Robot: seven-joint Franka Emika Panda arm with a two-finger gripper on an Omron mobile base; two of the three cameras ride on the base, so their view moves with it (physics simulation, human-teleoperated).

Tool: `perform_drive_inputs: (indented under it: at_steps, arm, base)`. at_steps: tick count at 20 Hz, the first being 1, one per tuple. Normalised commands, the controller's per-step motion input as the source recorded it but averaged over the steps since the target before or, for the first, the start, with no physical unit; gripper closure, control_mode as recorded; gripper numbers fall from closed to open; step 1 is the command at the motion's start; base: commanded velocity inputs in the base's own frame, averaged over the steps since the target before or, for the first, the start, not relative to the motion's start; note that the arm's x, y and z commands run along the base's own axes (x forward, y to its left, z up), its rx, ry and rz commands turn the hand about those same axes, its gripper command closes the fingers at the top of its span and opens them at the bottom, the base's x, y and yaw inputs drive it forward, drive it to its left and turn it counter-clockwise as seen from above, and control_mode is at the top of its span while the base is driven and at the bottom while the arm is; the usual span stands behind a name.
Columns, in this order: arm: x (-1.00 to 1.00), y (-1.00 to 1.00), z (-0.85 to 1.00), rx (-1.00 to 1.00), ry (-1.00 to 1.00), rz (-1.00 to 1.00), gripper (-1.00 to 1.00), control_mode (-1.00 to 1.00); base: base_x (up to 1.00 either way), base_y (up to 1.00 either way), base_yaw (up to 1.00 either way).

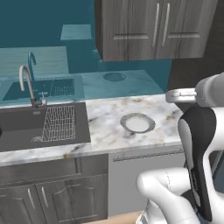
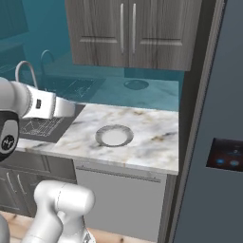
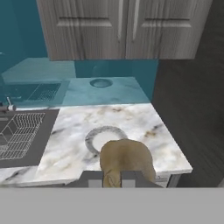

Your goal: Pick garlic from the fridge and place it on the plate on the counter.

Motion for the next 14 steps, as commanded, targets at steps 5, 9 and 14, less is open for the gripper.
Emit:
perform_drive_inputs:
  at_steps: [5,9,14]
  arm:
    - [0.21,0.0,-0.47,0.01,0.0,0.0,1.0,-1.0]
    - [0.39,0.0,-0.34,0.0,0.0,0.0,1.0,-1.0]
    - [0.48,0.0,-0.23,0.0,0.01,0.0,1.0,-1.0]
  base:
    - [0.0,0.0,0.0]
    - [0.0,0.0,0.0]
    - [0.0,0.0,0.0]
